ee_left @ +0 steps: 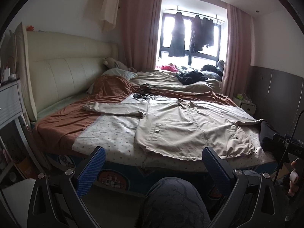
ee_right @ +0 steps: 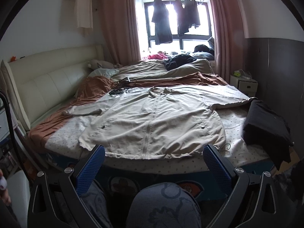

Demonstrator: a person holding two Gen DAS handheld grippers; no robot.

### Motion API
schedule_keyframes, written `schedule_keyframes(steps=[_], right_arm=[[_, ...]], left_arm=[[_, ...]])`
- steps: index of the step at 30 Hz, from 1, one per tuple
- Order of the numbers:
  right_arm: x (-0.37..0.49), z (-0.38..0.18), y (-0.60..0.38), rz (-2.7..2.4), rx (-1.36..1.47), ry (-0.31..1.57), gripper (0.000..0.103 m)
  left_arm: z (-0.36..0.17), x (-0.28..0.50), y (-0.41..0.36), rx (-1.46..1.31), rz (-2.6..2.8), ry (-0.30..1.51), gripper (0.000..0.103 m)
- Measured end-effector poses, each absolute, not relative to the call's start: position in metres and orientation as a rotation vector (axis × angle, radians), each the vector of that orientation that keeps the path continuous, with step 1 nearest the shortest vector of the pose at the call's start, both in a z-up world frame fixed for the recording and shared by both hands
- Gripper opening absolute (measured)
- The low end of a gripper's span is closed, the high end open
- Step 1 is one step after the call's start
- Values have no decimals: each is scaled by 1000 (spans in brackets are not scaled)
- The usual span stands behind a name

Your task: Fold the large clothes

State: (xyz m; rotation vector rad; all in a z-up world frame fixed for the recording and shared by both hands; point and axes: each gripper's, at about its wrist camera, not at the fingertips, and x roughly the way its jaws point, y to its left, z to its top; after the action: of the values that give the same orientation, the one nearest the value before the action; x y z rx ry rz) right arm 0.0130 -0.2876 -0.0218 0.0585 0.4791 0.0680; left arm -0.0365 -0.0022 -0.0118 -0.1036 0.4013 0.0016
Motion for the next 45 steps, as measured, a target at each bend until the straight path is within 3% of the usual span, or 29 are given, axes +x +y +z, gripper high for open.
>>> schedule_keyframes(steps=[45], right_arm=[[6,-29,-287,29,44,482,103]], left_arm=[[-8,-43,4,-114,-32,392,102]])
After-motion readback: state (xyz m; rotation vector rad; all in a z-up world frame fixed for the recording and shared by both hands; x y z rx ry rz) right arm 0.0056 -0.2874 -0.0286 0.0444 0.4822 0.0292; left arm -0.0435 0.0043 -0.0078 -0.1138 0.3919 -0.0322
